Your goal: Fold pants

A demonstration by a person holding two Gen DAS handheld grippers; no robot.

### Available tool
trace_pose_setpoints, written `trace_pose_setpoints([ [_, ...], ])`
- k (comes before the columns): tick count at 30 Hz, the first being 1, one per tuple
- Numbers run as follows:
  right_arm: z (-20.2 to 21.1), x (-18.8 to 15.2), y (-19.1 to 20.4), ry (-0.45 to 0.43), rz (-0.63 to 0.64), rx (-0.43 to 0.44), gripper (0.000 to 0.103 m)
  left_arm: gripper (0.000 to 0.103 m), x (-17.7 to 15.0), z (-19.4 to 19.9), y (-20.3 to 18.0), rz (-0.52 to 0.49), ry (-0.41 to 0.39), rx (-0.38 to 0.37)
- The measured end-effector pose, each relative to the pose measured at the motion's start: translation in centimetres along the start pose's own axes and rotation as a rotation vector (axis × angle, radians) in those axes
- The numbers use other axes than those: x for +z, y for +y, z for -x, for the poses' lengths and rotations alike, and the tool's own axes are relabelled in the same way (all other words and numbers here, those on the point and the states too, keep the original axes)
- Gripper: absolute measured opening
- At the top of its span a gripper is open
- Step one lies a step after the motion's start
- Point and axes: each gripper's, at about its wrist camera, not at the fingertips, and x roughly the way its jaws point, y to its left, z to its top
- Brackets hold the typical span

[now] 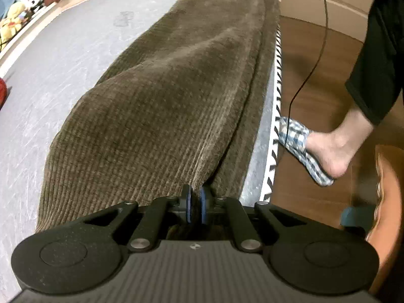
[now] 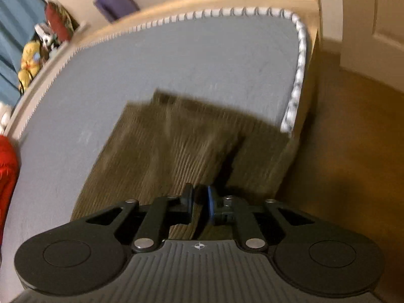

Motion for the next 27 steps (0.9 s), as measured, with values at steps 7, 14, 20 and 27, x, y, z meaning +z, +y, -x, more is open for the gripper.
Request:
trace_pose_setpoints([
  [7,-3.5,1.5,-1.1,0.029,-0.098,-0.003,0.057,0.023,0.2,-0.6,0.6,0.03,0.007,0.008],
  [14,0.6,1.1,0.1,-0.148,-0.101,-0.049,0.008,0.02,0.4,-1.4,0.3,0.015,0.012,0.011],
  [20,0.1,-0.4,-1.1,-0.08,-0.164,-0.278,0.012,0.02,0.5,-1.7,0.2,0.011,0.039,0.003],
  [27,2.6,0.7,0.1,-0.368,-0.122,-0.317,0.046,0.015,0.0,-1.3,0.4,0.019,0.047,-0.016],
])
